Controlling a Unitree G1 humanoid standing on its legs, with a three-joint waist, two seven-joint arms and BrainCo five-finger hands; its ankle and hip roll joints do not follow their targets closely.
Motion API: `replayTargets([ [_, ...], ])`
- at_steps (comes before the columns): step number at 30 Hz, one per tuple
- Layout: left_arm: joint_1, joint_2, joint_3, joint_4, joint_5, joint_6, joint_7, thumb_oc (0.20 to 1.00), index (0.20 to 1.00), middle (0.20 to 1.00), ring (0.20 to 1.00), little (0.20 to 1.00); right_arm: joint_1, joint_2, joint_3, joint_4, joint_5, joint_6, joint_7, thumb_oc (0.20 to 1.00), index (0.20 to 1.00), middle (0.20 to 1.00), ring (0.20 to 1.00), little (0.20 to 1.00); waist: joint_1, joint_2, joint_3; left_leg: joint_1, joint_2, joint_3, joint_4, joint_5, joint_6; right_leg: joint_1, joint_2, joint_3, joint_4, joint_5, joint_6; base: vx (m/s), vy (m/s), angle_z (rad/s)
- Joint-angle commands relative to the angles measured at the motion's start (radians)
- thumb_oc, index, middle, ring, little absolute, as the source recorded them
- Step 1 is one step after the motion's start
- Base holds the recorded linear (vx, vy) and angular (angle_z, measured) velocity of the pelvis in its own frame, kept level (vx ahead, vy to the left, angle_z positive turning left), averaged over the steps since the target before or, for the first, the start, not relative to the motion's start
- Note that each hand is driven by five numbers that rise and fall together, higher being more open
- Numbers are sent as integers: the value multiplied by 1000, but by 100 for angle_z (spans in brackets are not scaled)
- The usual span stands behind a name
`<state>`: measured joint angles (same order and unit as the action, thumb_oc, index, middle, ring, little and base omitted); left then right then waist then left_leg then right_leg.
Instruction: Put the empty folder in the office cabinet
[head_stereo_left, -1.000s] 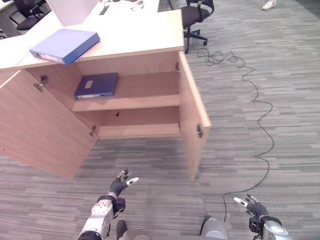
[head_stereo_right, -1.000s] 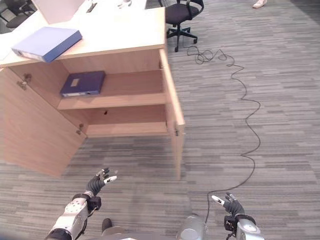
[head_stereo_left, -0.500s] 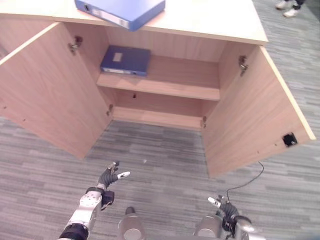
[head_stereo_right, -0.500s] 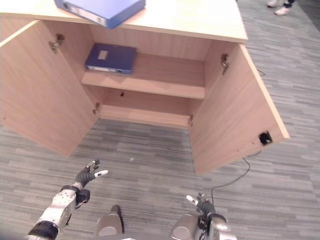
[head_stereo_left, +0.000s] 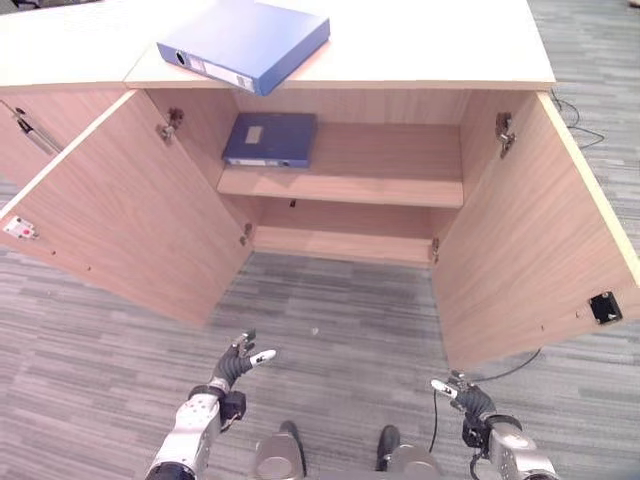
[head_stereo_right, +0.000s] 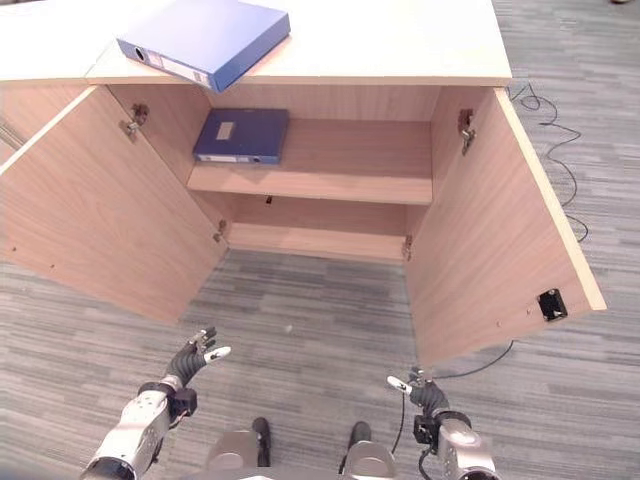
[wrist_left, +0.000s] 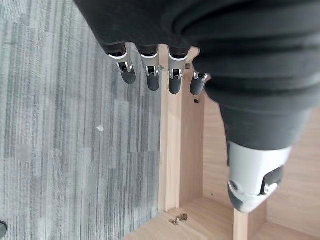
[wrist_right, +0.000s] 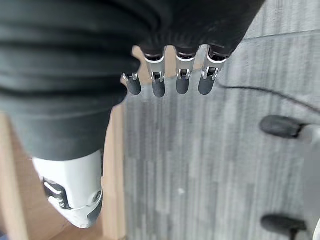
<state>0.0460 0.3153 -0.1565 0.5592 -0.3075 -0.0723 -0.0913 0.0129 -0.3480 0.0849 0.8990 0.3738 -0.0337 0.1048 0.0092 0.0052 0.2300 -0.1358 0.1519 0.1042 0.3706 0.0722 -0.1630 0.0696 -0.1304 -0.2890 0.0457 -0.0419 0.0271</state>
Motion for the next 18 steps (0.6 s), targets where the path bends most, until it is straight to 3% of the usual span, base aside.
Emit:
replayTargets([
  [1, -27, -7, 8, -22, -22, -36, 2, 1000, 1000, 1000, 1000, 1000, 13, -49, -25, -26, 37, -22, -9, 1000, 1000, 1000, 1000, 1000, -23, 19, 18, 44, 22, 28, -103, -37, -3, -21, -10, 37, -64, -3, 66, 224, 222, -33],
  [2, -26, -8, 6, -16, -18, -34, 2, 1000, 1000, 1000, 1000, 1000, 23, -50, -30, -28, 37, -21, -6, 1000, 1000, 1000, 1000, 1000, -28, 25, -5, 86, 65, 49, -239, -30, 0, -17, -25, 34, -68, -5, 83, 276, 244, -14],
  [4, -26, -10, 4, -12, -11, -33, 7, 1000, 1000, 1000, 1000, 1000, 32, -51, -25, -27, 26, -22, -7, 1000, 1000, 1000, 1000, 1000, -25, 40, -19, 104, 96, 32, -349, 13, -8, -12, -25, 45, -61, -18, 92, 254, 198, 10],
  [6, -26, -11, 3, -8, -7, -34, 10, 1000, 1000, 1000, 1000, 1000, 32, -52, -23, -25, 22, -24, -7, 1000, 1000, 1000, 1000, 1000, -22, 48, -19, 107, 108, 11, -388, 37, -17, -5, -23, 54, -58, -28, 95, 161, 152, 13],
  [7, -27, -12, 1, -4, -5, -37, 17, 1000, 1000, 1000, 1000, 1000, 31, -55, -20, -21, 14, -23, -7, 1000, 1000, 1000, 1000, 1000, -18, 62, -19, 93, 126, -33, -429, 75, -32, 7, -26, 78, -55, -41, 101, 123, 128, -4],
  [10, -30, -14, -5, 6, 1, -41, 19, 1000, 1000, 1000, 1000, 1000, 36, -60, -25, -19, 6, -24, -9, 1000, 1000, 1000, 1000, 1000, -17, 72, -19, 36, 141, -35, -453, 94, -45, 44, -44, 88, -62, -59, 114, 240, 207, -4],
  [15, -39, -9, -9, 26, 5, -43, 26, 1000, 1000, 1000, 1000, 1000, 28, -58, -20, -11, -4, -21, -14, 1000, 1000, 1000, 1000, 1000, 13, 64, -11, -65, 118, -44, -446, 101, -55, 120, -69, 119, -79, -99, 126, 301, 222, 13],
  [18, -25, 9, -6, 19, 10, -43, 16, 1000, 1000, 1000, 1000, 1000, 8, -47, -5, -2, -35, -17, 0, 1000, 1000, 1000, 1000, 1000, 40, 54, -30, -63, 99, -68, -429, 114, -47, 145, -108, 159, -62, -96, 158, 264, 254, -7],
])
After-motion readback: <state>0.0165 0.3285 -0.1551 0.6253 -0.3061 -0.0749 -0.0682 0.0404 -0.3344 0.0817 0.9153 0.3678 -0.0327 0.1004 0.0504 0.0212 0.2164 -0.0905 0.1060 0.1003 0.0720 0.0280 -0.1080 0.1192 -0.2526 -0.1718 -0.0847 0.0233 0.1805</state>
